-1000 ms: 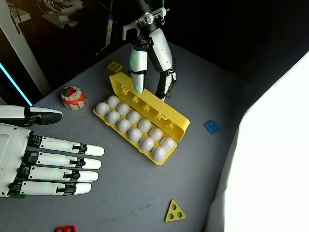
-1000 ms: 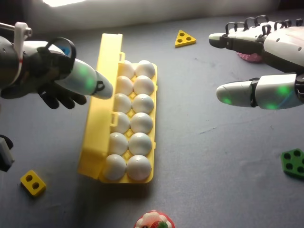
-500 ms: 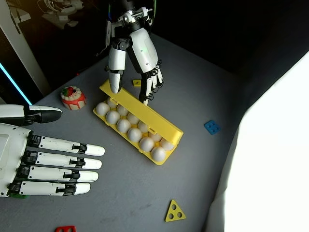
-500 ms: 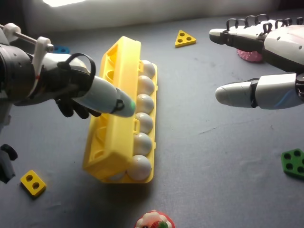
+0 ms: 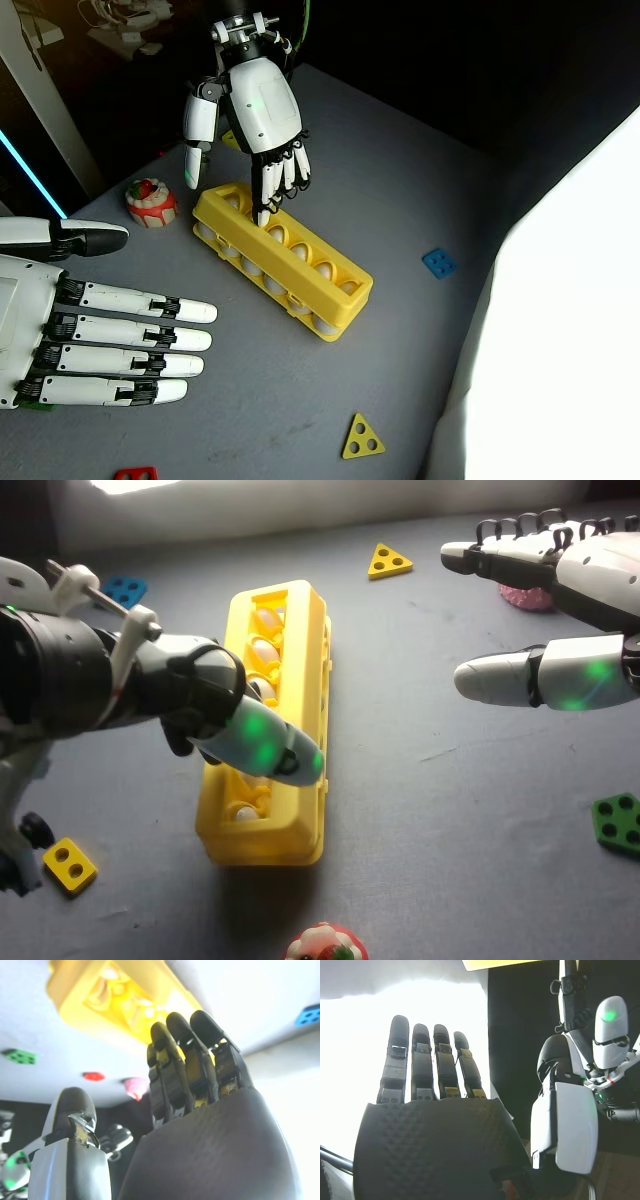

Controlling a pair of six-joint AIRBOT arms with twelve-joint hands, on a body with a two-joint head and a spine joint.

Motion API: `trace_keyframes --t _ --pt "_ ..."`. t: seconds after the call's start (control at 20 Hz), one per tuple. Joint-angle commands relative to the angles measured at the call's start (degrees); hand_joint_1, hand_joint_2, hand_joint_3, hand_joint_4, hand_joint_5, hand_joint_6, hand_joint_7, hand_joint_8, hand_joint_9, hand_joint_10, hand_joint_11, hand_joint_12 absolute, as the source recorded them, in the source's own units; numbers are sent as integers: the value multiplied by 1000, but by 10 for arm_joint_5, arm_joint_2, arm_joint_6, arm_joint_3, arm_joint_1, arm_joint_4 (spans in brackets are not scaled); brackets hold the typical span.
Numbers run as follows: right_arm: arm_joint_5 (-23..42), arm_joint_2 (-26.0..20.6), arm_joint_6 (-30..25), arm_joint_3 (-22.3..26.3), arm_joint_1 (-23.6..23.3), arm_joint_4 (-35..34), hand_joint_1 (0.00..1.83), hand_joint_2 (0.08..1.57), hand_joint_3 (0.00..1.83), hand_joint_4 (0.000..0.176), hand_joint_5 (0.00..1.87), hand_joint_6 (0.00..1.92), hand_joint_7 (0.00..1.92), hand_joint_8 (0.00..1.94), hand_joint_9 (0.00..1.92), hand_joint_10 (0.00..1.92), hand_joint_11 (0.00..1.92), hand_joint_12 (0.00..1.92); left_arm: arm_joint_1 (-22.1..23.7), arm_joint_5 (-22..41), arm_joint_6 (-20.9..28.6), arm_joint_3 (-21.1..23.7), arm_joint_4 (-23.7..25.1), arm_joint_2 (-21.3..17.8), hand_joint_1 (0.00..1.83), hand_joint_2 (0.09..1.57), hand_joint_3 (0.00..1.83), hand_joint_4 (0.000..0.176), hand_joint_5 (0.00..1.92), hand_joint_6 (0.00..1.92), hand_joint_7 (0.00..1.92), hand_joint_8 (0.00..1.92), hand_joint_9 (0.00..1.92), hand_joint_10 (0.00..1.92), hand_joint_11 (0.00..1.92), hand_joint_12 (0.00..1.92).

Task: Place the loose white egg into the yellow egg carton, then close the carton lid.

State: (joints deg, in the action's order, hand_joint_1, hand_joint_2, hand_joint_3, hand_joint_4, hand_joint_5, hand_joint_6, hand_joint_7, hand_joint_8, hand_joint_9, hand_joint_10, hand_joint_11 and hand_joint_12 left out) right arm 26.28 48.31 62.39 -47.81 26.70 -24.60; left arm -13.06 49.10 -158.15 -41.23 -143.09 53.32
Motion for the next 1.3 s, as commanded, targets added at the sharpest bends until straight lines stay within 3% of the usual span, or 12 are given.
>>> trace_keyframes --t 0.0,0.1,0.15,0.4,0.55,0.65,0.75,1.0,1.25 --pt "64 -3 -2 2 -2 9 307 1064 0 0 140 3 166 1 121 67 0 651 2 -31 0 4 13 3 473 1138 0 6 484 3 603 6 318 744 0 1475" --pt "64 -3 -2 2 -2 9 288 1063 0 0 155 7 174 2 129 69 0 622 -7 -38 0 8 13 6 452 1144 1 10 458 1 595 3 312 747 0 1471" --pt "64 -3 -2 2 -2 9 270 1073 3 0 144 1 157 7 119 62 0 459 -12 -41 0 10 13 8 481 1138 0 2 468 7 604 7 321 760 0 1482" --pt "64 -3 -2 2 -2 9 262 1075 2 0 153 3 172 3 132 62 0 536 -23 -48 0 13 13 12 441 1151 4 13 457 2 597 3 316 766 0 1485" --pt "65 -3 -2 2 -1 9 263 1082 2 0 147 0 153 2 118 52 0 418 -18 -50 0 10 25 12 419 1164 6 17 426 0 568 0 287 769 0 1456" --pt "65 -3 -2 2 -1 9 259 1084 1 0 132 9 155 1 115 48 0 295 -5 -49 -24 2 26 13 457 1152 0 11 457 12 583 6 302 779 0 1479" --pt "65 -3 -2 2 -1 9 267 1078 0 0 128 5 163 2 114 45 0 381 12 -47 -48 -9 32 13 458 1154 0 10 464 14 582 6 300 777 0 1476" --pt "67 -4 -2 2 -1 9 255 1077 0 0 122 2 174 6 110 42 0 389 54 -48 -125 -53 50 12 451 1159 2 9 462 11 577 3 305 776 0 1479" --pt "68 -4 -2 2 0 9 252 1078 0 0 121 1 176 6 110 42 0 391 69 -62 -136 -90 97 3 450 1160 2 9 462 11 576 3 305 774 0 1477"
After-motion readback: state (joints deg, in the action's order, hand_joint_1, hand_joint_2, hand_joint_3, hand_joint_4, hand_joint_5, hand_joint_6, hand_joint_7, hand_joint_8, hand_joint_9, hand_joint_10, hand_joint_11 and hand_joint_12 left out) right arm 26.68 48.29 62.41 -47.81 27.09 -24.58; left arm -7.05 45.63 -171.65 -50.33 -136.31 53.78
